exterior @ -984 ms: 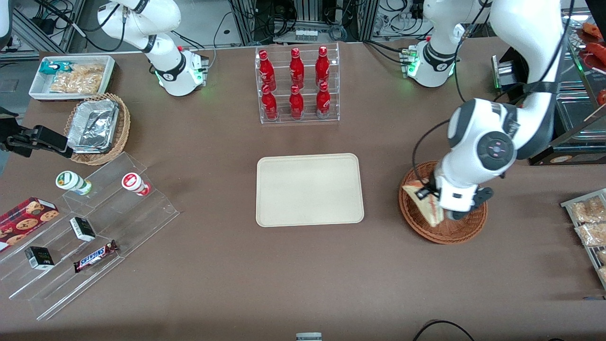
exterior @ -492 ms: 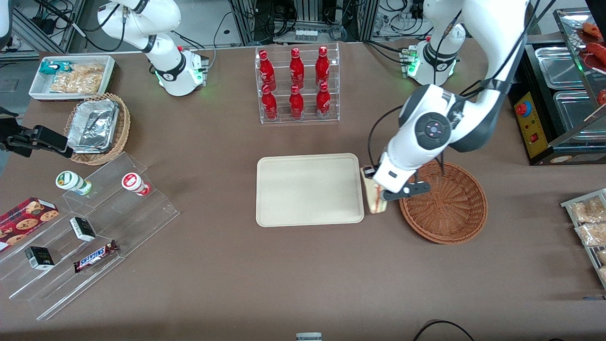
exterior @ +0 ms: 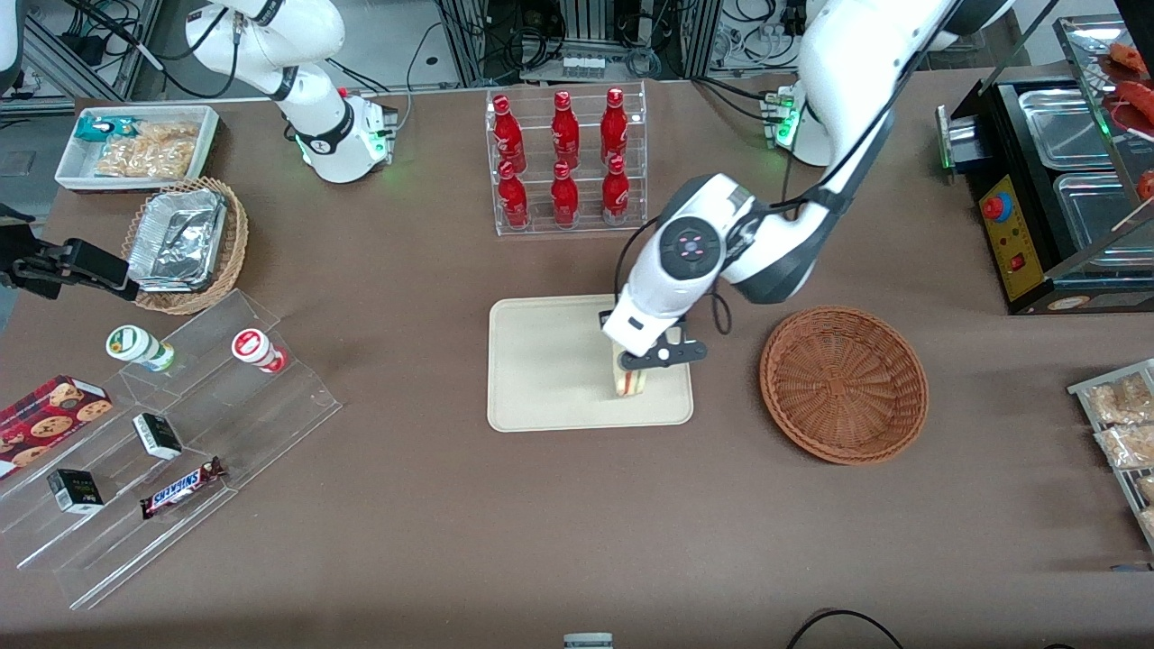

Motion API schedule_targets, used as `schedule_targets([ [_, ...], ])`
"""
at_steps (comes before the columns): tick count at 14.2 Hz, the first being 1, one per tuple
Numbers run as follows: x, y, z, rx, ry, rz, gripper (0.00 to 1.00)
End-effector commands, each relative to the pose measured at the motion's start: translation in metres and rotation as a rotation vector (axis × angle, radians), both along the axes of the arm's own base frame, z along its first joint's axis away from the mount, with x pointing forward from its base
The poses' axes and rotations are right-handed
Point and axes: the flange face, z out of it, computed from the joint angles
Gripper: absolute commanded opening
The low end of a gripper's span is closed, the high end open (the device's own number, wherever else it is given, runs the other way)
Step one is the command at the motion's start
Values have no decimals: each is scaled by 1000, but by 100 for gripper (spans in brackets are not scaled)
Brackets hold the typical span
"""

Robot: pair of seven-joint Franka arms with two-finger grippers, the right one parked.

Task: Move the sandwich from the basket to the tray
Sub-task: 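Lower the sandwich onto the cream tray and open the left gripper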

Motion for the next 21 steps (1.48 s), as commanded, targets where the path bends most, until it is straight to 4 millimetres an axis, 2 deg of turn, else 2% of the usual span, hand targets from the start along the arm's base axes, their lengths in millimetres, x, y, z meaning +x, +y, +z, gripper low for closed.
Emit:
schedule_targets([
  [1,10,-23,-26,47,-45,34,4],
  [5,5,-33,-41,31,-52,26,9],
  [7,-4,-41,-49,35,-42,10,10],
  [9,-5,-41,-56,32,-39,10,14],
  [10,-4,-43,-55,21,-48,9,32],
  [11,-4,-43,-56,13,-45,21,67],
  [12,-3,-43,-54,13,-47,31,97],
  [14,3,-40,-48,14,-64,39,100],
  [15,12,-31,-44,22,-81,46,100],
  [19,40,-7,14,11,-176,87,100],
  [21,47,6,54,12,-221,105,100],
])
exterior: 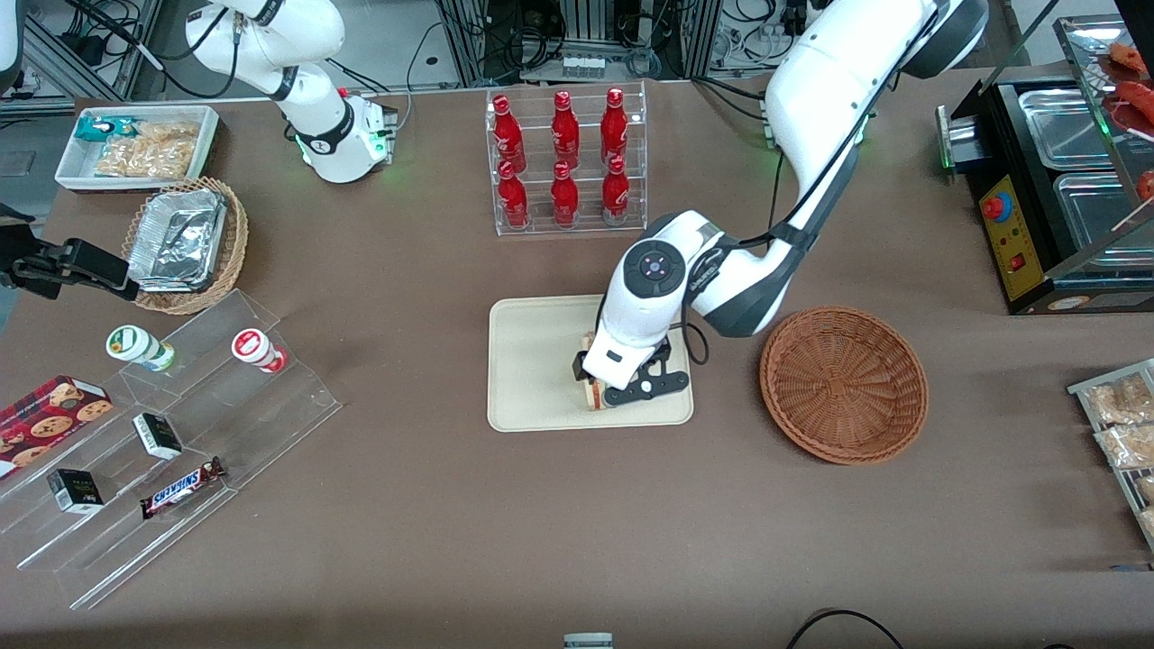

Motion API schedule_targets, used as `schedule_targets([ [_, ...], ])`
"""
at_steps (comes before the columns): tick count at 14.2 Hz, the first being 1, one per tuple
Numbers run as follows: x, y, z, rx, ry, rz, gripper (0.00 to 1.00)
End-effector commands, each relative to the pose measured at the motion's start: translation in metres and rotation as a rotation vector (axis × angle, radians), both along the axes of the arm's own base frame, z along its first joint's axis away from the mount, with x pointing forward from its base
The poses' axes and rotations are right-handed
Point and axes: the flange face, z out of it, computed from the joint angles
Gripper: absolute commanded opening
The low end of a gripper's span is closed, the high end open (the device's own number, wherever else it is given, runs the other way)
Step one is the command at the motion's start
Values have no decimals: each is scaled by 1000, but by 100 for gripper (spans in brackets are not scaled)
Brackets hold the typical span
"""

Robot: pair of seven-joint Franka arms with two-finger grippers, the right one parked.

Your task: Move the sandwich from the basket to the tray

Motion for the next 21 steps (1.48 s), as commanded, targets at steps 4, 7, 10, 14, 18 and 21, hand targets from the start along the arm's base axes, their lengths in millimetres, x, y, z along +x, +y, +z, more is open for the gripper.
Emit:
schedule_targets([
  [4,12,81,120,128,-44,62,100],
  [7,13,140,170,174,1,0,100],
  [10,16,209,211,196,33,-28,100],
  [14,9,302,250,195,110,-164,100],
  [18,-20,355,281,202,206,-266,100],
  [21,-31,361,296,206,217,-290,100],
])
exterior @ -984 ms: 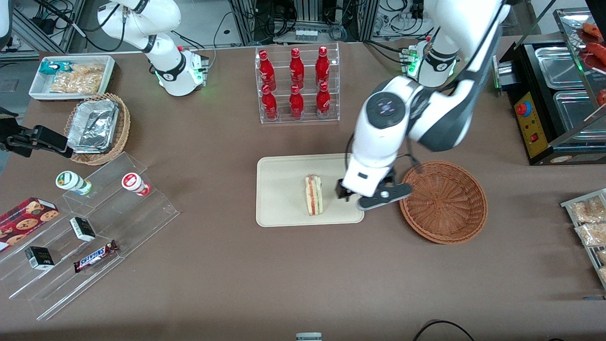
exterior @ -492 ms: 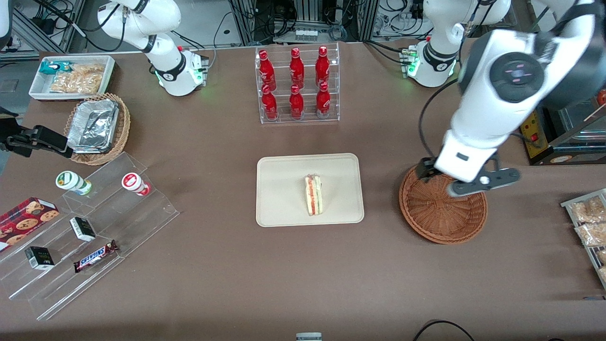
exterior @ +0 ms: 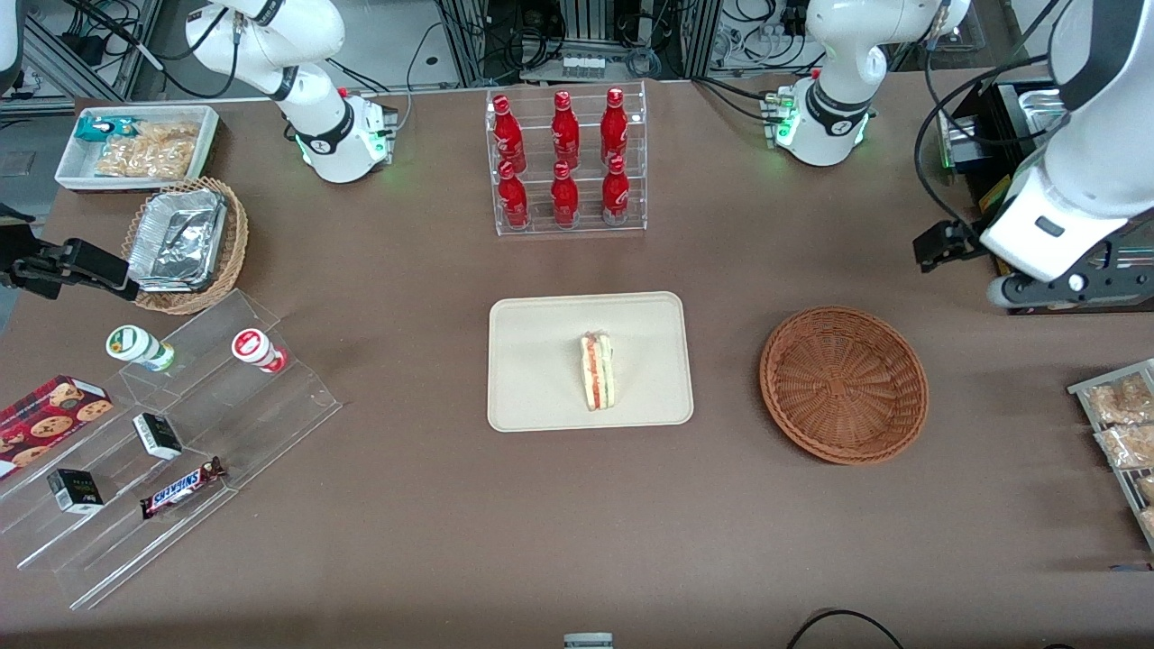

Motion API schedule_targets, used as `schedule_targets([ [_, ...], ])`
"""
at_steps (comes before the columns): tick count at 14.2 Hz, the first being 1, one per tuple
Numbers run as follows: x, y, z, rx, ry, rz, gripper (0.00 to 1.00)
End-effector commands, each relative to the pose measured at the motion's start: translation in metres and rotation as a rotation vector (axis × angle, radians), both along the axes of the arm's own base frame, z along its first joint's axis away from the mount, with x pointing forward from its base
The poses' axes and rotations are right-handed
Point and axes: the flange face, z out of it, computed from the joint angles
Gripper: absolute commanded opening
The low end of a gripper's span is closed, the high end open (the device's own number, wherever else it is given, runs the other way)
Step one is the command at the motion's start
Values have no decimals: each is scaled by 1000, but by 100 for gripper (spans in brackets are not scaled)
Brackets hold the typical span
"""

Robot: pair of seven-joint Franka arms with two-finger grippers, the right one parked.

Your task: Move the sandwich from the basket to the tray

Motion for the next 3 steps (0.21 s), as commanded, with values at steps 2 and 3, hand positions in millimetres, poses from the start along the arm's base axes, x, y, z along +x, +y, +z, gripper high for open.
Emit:
schedule_targets([
  [2,-11,-3,6,-6,2,-42,100],
  [3,-11,-3,6,-6,2,-42,100],
])
